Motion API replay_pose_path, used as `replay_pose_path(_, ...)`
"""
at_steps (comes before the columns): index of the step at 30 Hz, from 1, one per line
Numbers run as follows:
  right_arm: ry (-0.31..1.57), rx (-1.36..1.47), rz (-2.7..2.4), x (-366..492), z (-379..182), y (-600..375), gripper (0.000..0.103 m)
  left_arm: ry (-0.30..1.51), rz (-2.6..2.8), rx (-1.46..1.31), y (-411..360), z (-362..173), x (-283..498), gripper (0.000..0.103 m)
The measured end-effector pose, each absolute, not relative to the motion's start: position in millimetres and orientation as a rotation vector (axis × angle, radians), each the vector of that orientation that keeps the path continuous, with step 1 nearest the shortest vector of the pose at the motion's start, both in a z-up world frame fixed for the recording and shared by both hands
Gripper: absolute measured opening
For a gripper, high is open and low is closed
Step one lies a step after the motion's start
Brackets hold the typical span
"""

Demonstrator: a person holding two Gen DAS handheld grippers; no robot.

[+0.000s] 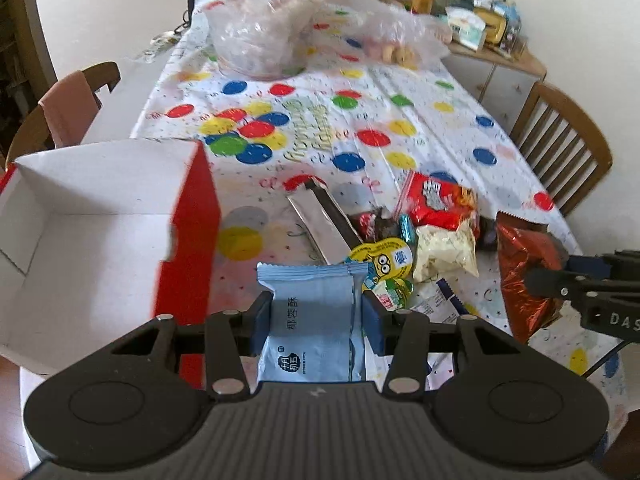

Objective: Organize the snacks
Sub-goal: 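Carry both packets to the cardboard box and open both tools inside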

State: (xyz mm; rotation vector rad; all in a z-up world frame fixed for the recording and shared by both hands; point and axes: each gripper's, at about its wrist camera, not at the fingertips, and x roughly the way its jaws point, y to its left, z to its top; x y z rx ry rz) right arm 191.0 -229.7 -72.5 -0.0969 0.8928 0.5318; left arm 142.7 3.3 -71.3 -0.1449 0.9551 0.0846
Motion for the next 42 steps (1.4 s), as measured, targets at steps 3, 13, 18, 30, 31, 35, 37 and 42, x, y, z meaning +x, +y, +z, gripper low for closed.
replay_pose_path(3, 0.889, -0.09, 0.529, 182, -60, -216, 0.036, 0.936, 0.072, -0.168, 20, -58, 132, 0.046)
replay_pose_path(13, 0.82, -0.111, 0.609, 150, -24, -137, 0.036, 0.886, 0.085, -0.181, 83, -26, 103, 0.046)
replay_pose_path(18, 0.789, -0.135, 0.661, 139, -15, -89, 0.036, 0.871, 0.125, -0.185, 123, -18, 96, 0.046)
replay_pose_path(30, 0.785, -0.205, 0.732, 140, -24, 17, 0.036, 0.865, 0.219, -0.148, 210, -17, 107, 0.046)
replay_pose_path(31, 0.788, -0.205, 0.737, 142, -26, 24, 0.036, 0.868, 0.225, -0.148, 218, -18, 110, 0.046)
replay_pose_path(35, 0.802, -0.225, 0.76, 151, -33, 51, 0.036, 0.889, 0.248, -0.143, 243, -28, 120, 0.046)
replay_pose_path(37, 0.807, -0.232, 0.77, 154, -37, 63, 0.036, 0.907, 0.257, -0.143, 252, -35, 126, 0.046)
replay_pose_path(42, 0.812, -0.26, 0.789, 163, -43, 90, 0.036, 0.981, 0.261, -0.132, 267, -53, 137, 0.046)
